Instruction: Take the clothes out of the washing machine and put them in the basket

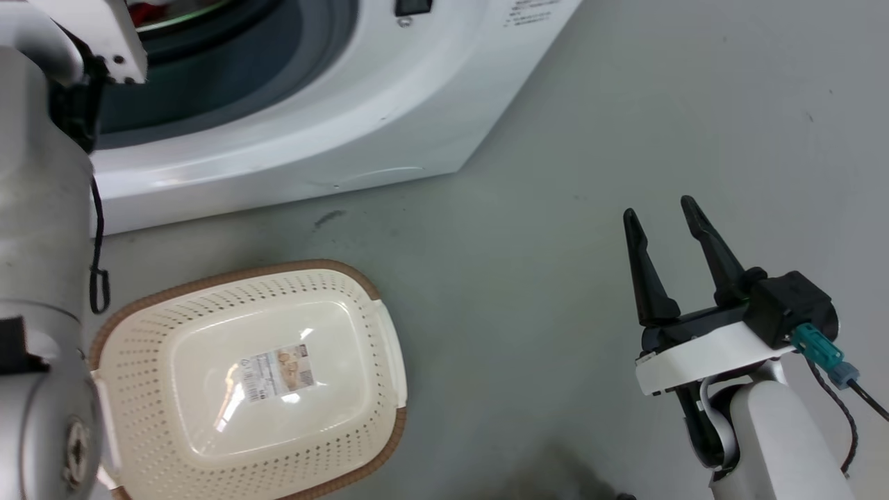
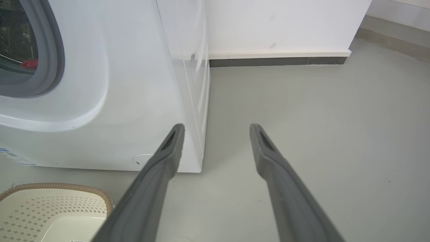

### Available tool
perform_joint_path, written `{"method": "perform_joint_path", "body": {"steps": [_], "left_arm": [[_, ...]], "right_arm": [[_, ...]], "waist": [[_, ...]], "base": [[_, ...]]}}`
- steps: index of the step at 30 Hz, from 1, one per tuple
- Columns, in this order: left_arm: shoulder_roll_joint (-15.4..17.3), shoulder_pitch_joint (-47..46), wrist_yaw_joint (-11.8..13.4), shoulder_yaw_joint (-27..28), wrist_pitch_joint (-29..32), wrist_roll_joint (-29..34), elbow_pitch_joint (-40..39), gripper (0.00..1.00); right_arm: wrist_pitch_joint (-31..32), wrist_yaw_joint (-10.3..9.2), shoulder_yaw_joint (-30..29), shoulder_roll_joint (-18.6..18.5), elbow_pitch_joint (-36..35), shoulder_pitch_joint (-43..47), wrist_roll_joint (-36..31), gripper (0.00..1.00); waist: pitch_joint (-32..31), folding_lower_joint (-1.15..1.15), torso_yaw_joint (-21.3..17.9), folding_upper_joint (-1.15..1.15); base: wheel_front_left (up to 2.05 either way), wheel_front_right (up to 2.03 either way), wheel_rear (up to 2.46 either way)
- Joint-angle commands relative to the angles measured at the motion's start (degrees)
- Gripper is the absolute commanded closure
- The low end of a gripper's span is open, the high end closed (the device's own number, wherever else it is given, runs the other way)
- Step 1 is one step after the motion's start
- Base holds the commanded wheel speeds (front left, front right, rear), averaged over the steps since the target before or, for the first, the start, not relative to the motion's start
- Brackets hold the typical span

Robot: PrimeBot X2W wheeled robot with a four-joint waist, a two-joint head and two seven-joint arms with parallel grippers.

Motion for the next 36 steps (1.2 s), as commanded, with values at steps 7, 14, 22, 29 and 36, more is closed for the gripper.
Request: {"method": "perform_joint_path", "body": {"steps": [7, 14, 22, 29, 36], "left_arm": [[3.29, -8.03, -0.36, -0.29, 12.57, -2.86, 5.45, 0.0], [5.36, -12.68, -0.41, -1.52, 25.34, -4.77, 8.1, 0.0], [6.99, -15.49, -0.43, -2.11, 36.18, -5.93, 9.36, 0.51], [7.33, -15.05, 0.37, -1.86, 38.58, -6.95, 8.93, 1.0], [6.67, -10.22, 1.07, -2.29, 28.88, -7.17, 4.84, 1.0]], "right_arm": [[-0.75, -0.04, 2.34, 0.11, 1.58, -2.0, 2.4, 0.0], [-0.78, -0.04, 3.61, 0.11, 0.66, -2.63, 4.03, 0.0], [-0.78, -0.04, 4.23, 0.11, 0.21, -2.2, 5.16, 0.0], [-0.79, -0.04, 4.15, 0.11, 0.19, -2.38, 5.68, 0.0], [-0.78, -0.04, 4.16, 0.1, 1.17, -2.94, 5.55, 0.0]], "waist": [[4.12, -0.01, -3.98, 0.0], [6.18, -0.01, -5.87, 0.0], [7.45, -0.01, -7.03, 0.0], [7.62, -0.01, -7.3, 0.0], [5.07, -0.01, -6.54, 0.0]], "base": [[0.0, 0.0, 0.0], [0.0, 0.0, 0.0], [0.0, 0.0, 0.0], [0.0, 0.0, 0.0], [0.0, 0.0, 0.0]]}}
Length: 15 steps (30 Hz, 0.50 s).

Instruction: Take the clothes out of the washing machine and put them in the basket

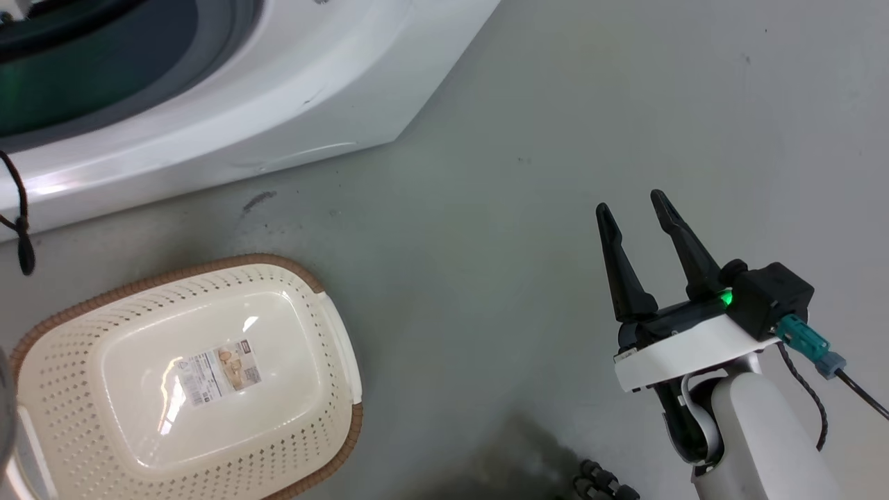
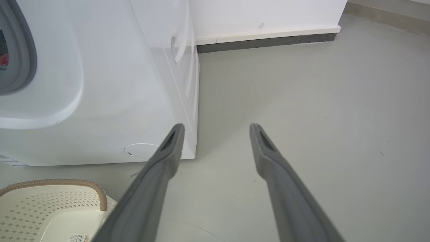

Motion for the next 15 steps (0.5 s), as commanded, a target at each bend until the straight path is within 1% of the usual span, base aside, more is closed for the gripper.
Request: {"method": "perform_joint_path", "body": {"steps": [1, 4, 7, 10, 15], "left_arm": [[-0.44, 3.48, 0.57, -0.09, -5.99, -0.19, -1.84, 1.0], [-0.96, 7.08, 0.98, -0.68, -12.73, 0.24, -3.32, 1.0], [-2.34, 10.77, 1.4, -1.07, -19.16, 0.38, -4.13, 1.0], [-3.45, 14.01, 2.04, -0.93, -24.28, -0.18, -4.01, 1.0], [-5.96, 19.25, 2.12, -0.82, -32.04, -1.14, -3.08, 1.0]], "right_arm": [[-0.15, -0.04, -0.1, 0.09, 0.53, -0.79, -0.66, 0.0], [-0.15, -0.04, -0.39, 0.1, 1.08, -0.04, -1.12, 0.0], [-0.14, -0.04, -1.1, 0.1, 2.01, 0.98, -1.95, 0.0], [-0.14, -0.04, -1.01, 0.1, 2.89, 1.82, -3.19, 0.0], [-0.14, -0.04, -1.42, 0.07, 4.66, 3.29, -4.51, 0.0]], "waist": [[-2.83, 0.0, 0.56, 0.0], [-5.66, 0.0, 0.9, 0.0], [-8.65, 0.0, 1.77, 0.0], [-11.54, 0.0, 2.57, 0.0], [-16.54, 0.0, 4.04, 0.0]], "base": [[0.0, 0.0, 0.0], [0.0, 0.0, 0.0], [0.0, 0.0, 0.0], [0.0, 0.0, 0.0], [0.0, 0.0, 0.0]]}}
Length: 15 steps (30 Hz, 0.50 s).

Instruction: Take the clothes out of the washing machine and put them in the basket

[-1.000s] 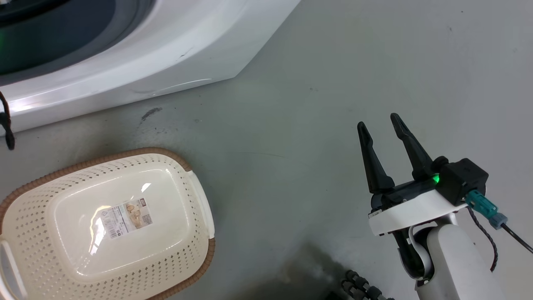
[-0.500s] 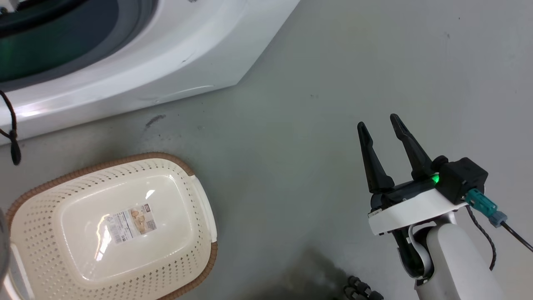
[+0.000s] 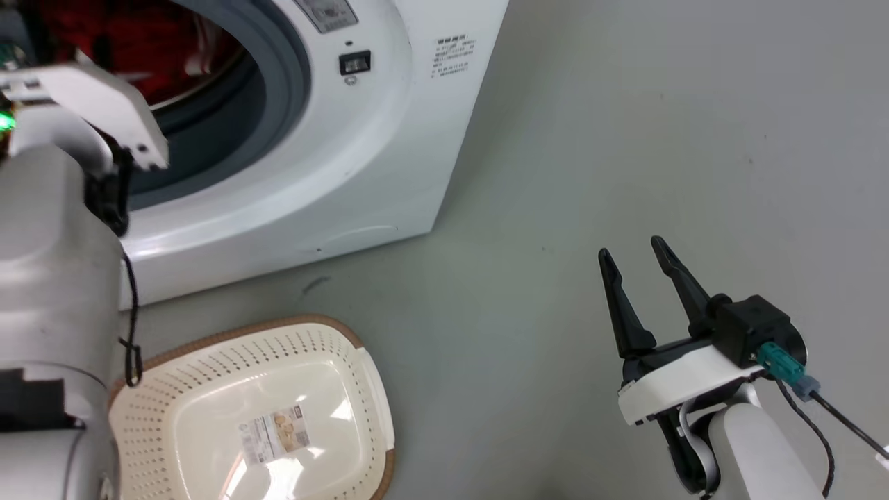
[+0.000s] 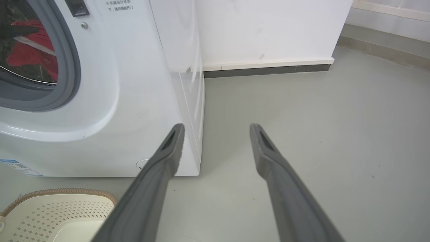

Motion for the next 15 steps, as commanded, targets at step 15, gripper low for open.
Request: {"method": "perform_joint_path", "body": {"steps": [15], "left_arm": [[-4.98, 12.51, -0.72, 0.51, -8.16, -2.28, -4.92, 1.0]], "right_arm": [[2.05, -0.04, -2.94, 0.04, 1.39, 5.51, -2.93, 0.0]], "waist": [[-15.01, 0.0, 5.77, 0.0]], "base": [[0.0, 0.0, 0.0]]}}
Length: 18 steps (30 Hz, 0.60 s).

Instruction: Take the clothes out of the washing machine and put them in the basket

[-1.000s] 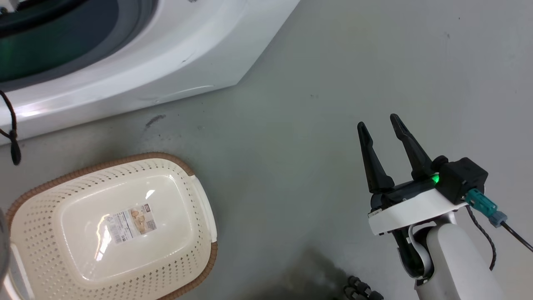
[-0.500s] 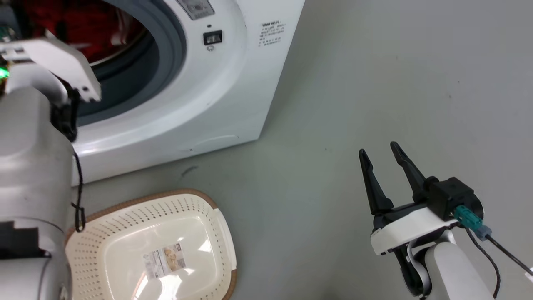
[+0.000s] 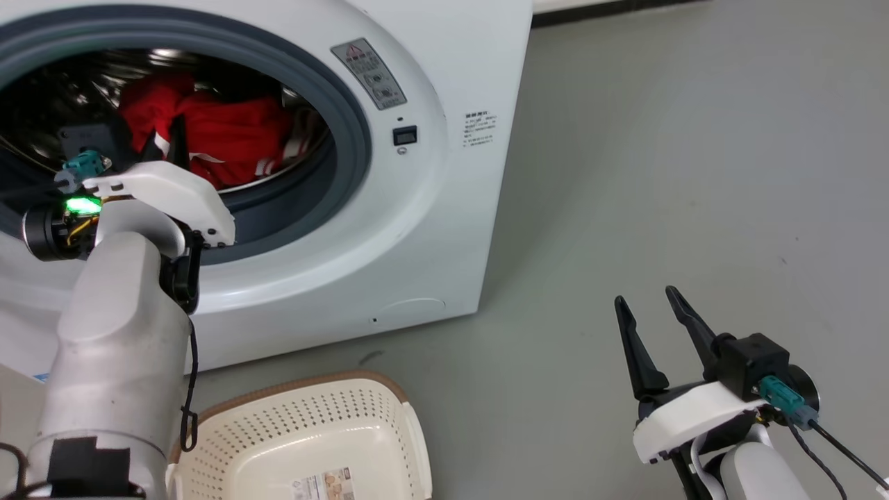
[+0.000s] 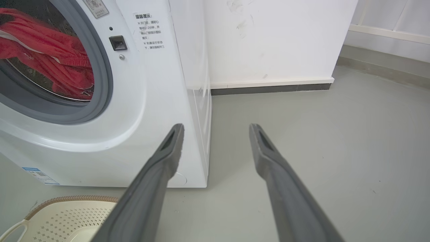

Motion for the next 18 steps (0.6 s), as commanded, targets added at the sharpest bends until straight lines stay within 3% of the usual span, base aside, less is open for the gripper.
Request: {"method": "perform_joint_path", "body": {"steps": [1, 12, 18], "left_arm": [[-0.22, 1.48, 0.03, 0.35, -0.38, -0.08, -2.17, 1.0], [-2.29, 17.1, 0.96, 3.7, -0.39, 0.03, -25.97, 1.0], [-3.83, 28.0, 2.85, 3.88, -0.37, 0.43, -39.27, 1.0]], "right_arm": [[0.28, -0.04, -0.35, 0.04, -0.42, 0.85, -0.47, 0.0], [2.36, -0.04, -1.71, 0.04, -2.42, 4.34, -1.16, 0.0], [3.72, -0.04, -2.38, 0.05, -3.73, 6.21, -1.87, 0.0]], "waist": [[-2.13, 0.01, 1.61, 0.0], [-6.96, 0.01, 4.57, 0.0], [-9.23, 0.01, 6.44, 0.0]], "base": [[0.0, 0.0, 0.0], [0.0, 0.0, 0.0], [0.0, 0.0, 0.0]]}}
